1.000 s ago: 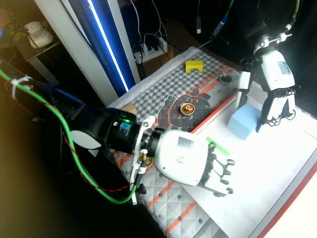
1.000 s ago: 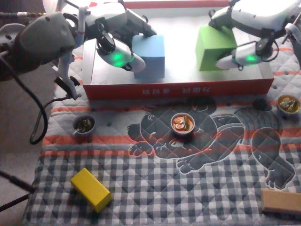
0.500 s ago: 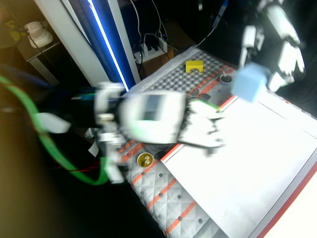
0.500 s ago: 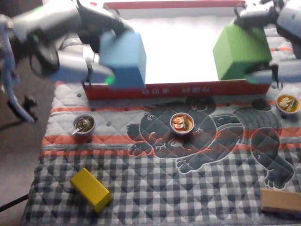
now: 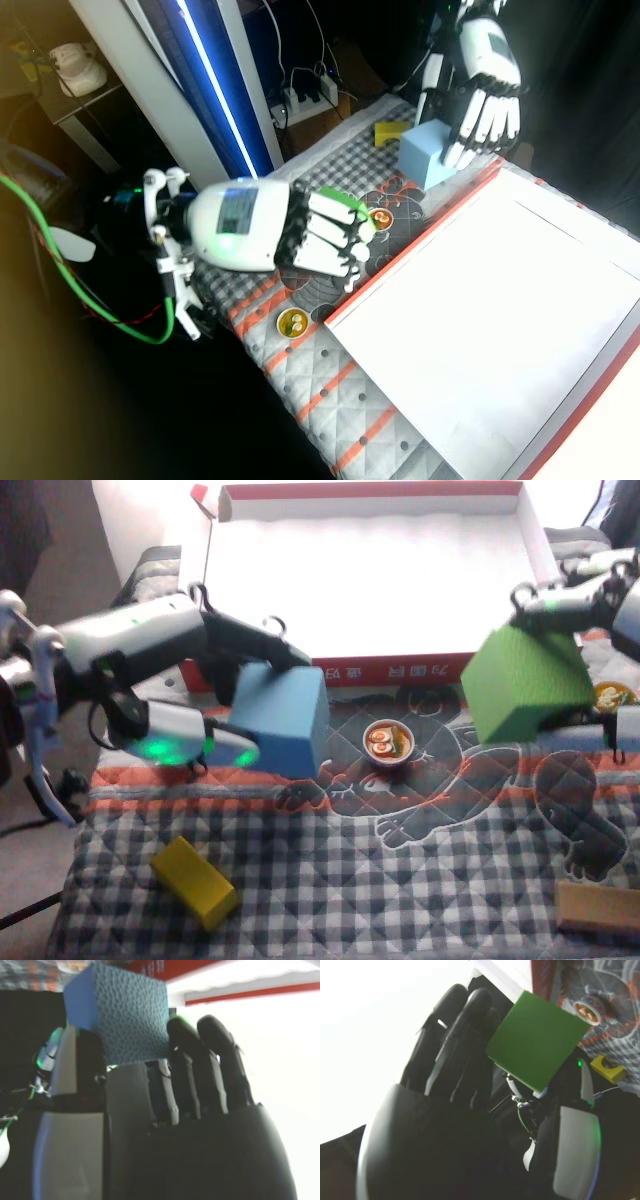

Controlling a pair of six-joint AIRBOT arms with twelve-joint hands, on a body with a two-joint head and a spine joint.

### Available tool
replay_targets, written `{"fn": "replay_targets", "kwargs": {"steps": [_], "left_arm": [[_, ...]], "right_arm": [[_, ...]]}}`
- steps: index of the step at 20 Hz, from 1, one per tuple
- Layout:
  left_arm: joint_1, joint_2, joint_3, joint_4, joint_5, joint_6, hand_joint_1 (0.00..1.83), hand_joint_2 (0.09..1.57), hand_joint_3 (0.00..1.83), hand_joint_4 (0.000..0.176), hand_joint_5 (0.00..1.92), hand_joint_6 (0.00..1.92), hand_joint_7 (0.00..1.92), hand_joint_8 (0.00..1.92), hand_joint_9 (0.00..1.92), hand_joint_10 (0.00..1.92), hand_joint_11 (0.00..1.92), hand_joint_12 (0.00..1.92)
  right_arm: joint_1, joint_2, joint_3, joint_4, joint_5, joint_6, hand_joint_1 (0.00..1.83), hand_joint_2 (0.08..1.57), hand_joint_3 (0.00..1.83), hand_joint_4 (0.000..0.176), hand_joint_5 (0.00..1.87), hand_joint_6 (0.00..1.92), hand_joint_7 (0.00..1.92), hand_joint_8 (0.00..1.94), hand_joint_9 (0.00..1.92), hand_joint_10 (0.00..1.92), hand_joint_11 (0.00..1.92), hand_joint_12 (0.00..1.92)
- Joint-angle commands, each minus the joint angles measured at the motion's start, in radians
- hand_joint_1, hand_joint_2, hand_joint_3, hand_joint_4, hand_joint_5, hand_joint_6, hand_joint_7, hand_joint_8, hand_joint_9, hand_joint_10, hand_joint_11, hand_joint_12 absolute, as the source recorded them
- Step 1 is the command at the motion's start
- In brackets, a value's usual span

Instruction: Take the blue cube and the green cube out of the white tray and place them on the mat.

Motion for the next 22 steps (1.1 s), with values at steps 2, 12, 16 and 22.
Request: {"fn": "replay_targets", "kwargs": {"steps": [2,12,16,22], "left_arm": [[0.002,-0.015,0.013,-0.023,-0.101,-0.004,1.10,1.14,0.00,0.000,0.95,0.99,0.60,1.03,0.49,1.29,0.18,1.58],[0.053,-0.020,0.002,-0.103,-0.150,0.051,0.82,0.88,0.00,0.113,0.43,0.00,0.47,0.00,0.37,0.56,0.01,1.57],[0.071,0.022,-0.042,-0.131,-0.281,0.051,0.78,0.84,0.00,0.173,0.25,0.00,0.31,0.00,0.32,0.26,0.00,1.34],[0.194,0.152,-0.094,-0.167,-0.678,-0.230,0.66,0.89,0.02,0.176,0.00,0.00,0.01,0.00,0.00,0.00,0.00,0.00]], "right_arm": [[-0.007,-0.008,0.003,0.024,0.119,0.010,1.02,1.14,0.00,0.000,0.77,0.47,0.89,0.01,0.82,0.01,0.45,0.82],[-0.032,-0.013,0.010,0.035,0.128,0.070,0.59,1.07,0.00,0.083,0.14,0.00,0.11,0.00,0.12,0.00,0.00,0.50],[-0.059,0.004,0.005,0.038,0.171,0.103,0.61,1.04,0.00,0.087,0.00,0.00,0.00,0.00,0.00,0.00,0.00,0.02],[-0.131,0.068,-0.015,0.202,0.459,0.105,0.47,1.07,0.01,0.068,0.00,0.00,0.00,0.00,0.00,0.00,0.00,0.00]]}}
